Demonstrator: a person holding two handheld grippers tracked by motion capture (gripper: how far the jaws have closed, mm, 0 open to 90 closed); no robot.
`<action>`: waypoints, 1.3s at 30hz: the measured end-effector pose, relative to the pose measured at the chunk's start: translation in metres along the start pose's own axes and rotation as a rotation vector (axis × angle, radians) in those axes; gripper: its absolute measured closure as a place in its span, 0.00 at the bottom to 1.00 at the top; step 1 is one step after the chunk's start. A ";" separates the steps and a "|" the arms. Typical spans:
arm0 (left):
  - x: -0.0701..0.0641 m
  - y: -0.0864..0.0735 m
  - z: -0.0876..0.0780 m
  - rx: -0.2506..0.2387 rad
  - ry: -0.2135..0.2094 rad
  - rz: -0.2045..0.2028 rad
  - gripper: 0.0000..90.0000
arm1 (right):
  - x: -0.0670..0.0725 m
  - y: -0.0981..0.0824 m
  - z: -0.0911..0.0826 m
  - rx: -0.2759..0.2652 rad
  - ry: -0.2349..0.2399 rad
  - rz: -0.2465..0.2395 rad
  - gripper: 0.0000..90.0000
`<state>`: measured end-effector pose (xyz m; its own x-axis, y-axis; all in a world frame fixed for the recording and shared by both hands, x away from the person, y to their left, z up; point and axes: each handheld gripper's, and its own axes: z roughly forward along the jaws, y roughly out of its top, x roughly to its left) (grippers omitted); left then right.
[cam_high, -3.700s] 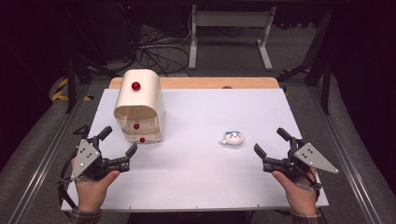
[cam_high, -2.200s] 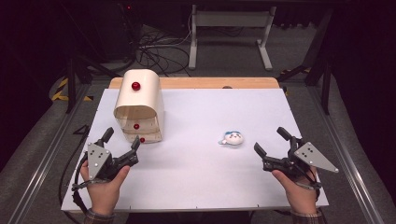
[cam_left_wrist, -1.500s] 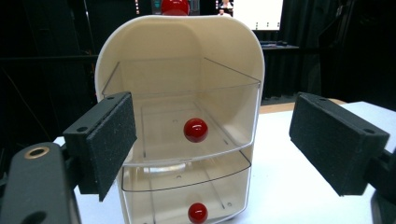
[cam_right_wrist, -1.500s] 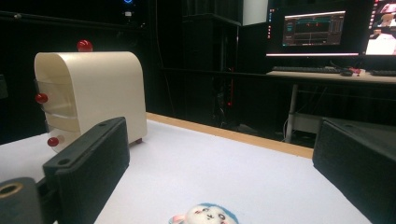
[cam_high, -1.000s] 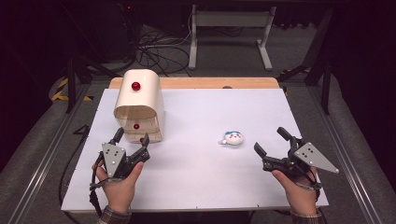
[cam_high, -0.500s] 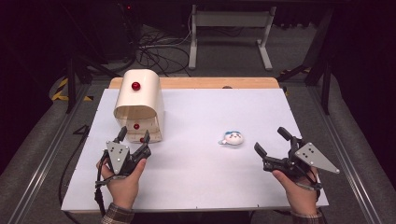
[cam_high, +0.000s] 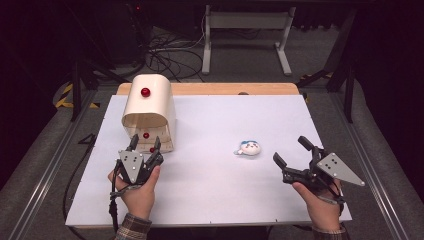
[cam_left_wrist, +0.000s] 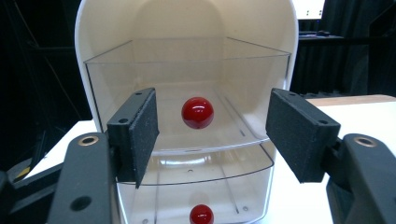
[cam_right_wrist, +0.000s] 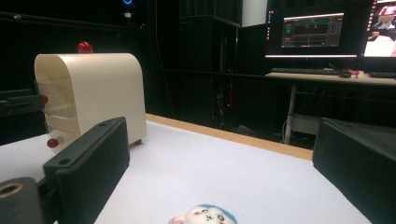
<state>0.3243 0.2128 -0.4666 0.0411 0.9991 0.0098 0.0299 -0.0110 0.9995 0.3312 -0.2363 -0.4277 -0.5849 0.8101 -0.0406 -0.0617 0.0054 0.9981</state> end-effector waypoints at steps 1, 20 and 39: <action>0.000 0.000 0.000 0.000 0.000 0.000 0.41 | 0.000 0.000 0.000 -0.001 -0.001 0.000 0.05; 0.002 -0.002 0.005 -0.002 0.051 0.003 0.55 | -0.001 0.000 -0.001 -0.001 -0.002 0.002 0.05; 0.000 -0.003 0.008 0.000 0.052 0.017 0.81 | -0.002 0.000 -0.002 -0.002 -0.006 0.010 0.06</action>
<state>0.3319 0.2124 -0.4695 -0.0102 0.9996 0.0279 0.0301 -0.0276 0.9992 0.3311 -0.2388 -0.4276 -0.5807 0.8136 -0.0306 -0.0575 -0.0035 0.9983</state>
